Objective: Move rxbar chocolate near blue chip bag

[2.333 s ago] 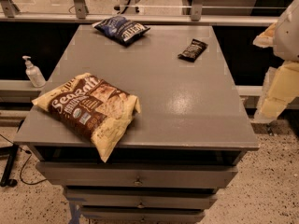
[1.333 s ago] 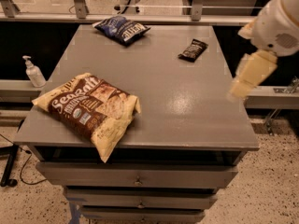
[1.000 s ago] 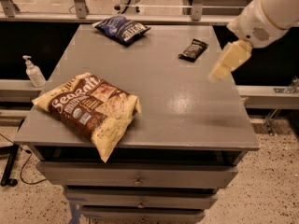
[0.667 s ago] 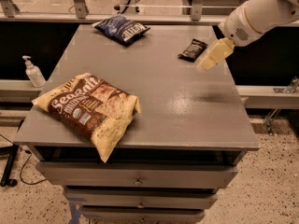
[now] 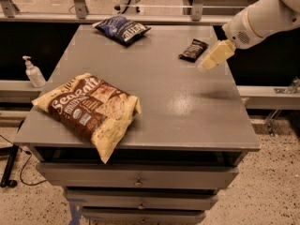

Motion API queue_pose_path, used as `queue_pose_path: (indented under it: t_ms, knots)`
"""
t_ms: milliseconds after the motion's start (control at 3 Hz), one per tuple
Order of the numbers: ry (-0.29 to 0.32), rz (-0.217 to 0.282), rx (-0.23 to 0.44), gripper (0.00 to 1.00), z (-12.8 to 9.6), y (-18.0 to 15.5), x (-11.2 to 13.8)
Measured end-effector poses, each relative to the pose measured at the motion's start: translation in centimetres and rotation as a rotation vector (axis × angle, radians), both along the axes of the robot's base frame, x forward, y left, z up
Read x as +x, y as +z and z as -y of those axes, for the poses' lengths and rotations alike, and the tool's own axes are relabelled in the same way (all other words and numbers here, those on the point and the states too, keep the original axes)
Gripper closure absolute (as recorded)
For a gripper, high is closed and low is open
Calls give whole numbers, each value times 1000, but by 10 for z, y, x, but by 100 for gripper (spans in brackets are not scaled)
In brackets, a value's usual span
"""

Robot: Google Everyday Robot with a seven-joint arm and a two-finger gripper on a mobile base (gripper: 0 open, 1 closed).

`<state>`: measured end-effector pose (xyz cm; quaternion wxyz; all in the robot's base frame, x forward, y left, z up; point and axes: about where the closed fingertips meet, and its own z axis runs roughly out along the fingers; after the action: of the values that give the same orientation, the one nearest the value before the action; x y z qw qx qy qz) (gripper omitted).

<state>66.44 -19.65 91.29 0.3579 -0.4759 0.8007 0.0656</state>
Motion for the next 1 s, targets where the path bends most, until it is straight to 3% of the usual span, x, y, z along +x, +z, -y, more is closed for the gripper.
queue_pose_path:
  t_ms: [333, 667, 1000]
  knots:
    - [-53, 42, 106, 0, 17, -14, 36]
    - [-102, 38, 191, 0, 31, -29, 71]
    - [-130, 0, 252, 0, 34, -50, 98]
